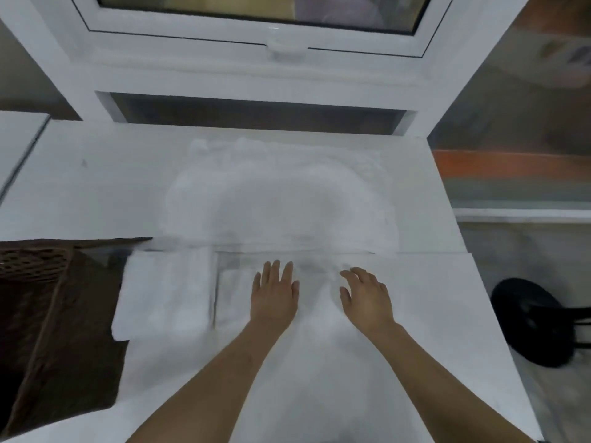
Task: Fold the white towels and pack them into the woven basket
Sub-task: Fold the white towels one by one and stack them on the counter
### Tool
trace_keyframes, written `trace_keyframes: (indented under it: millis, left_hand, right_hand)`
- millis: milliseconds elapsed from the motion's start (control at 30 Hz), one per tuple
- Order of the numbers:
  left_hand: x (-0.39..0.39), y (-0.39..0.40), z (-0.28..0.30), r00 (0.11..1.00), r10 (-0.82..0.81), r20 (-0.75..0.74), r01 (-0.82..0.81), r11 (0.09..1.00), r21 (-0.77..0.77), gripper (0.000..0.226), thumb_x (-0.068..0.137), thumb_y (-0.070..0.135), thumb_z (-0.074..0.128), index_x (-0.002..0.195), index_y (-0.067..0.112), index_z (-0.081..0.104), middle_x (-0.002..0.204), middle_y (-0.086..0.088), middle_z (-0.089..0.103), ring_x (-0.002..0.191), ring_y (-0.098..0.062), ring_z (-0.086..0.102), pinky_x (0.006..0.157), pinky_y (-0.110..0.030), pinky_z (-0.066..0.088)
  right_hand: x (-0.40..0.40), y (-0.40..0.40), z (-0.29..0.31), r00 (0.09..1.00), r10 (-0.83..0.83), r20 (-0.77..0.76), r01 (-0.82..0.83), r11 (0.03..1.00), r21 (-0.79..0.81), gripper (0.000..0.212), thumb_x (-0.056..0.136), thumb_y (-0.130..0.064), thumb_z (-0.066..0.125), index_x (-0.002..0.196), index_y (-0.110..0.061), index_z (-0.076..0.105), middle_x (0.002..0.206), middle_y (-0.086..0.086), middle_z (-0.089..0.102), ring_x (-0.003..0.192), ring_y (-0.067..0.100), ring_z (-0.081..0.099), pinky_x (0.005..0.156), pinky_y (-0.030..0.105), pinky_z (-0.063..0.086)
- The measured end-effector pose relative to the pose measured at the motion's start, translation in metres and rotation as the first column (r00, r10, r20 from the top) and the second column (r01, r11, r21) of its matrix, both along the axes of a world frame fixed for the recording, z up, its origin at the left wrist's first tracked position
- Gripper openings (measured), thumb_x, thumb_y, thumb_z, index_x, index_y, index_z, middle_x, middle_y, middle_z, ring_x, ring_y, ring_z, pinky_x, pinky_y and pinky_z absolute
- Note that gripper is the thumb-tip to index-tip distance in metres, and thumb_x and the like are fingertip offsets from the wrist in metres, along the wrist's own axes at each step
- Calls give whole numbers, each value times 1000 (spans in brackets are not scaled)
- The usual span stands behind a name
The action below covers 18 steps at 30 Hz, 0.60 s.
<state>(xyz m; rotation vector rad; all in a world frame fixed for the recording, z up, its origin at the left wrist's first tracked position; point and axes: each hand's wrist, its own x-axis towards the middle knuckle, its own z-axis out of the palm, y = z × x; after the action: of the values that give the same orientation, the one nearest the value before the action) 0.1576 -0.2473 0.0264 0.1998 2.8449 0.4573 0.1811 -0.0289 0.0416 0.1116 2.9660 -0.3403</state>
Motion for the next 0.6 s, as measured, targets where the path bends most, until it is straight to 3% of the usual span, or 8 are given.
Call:
trace_keyframes:
  millis: [200,333,467,600]
  left_hand:
    - [-33,113,-10,996,-84,-3,84,996,38,53,107,40,32,156,18,29,160,-8,35,152,-27,25,122,-46,23]
    - [-70,186,-24,985,-162,-51,164,986,38,49,106,37,39,152,20,37,154,-3,44,148,-25,33,119,-42,29]
    - [-103,238,-39,974,-201,-107,206,978,36,42,104,33,49,144,21,47,152,0,47,150,-24,32,119,-44,29]
    - [-128,262,-57,980,-173,-101,174,985,8,42,103,31,50,144,24,48,163,2,33,156,-24,15,125,-49,17]
  right_hand:
    - [-23,103,-14,999,-40,33,39,999,33,39,96,-30,61,134,-21,62,137,6,61,116,31,62,89,45,51]
    - [-44,164,-29,996,-73,59,71,997,28,43,97,-31,59,140,-24,57,144,5,57,127,29,56,98,46,47]
    - [-65,209,-50,985,-5,172,-3,999,47,60,100,-36,57,156,-31,34,165,4,30,151,29,30,116,49,34]
    - [-74,234,-71,963,61,262,-69,997,21,67,103,-44,50,161,-34,17,172,5,8,157,31,10,122,48,25]
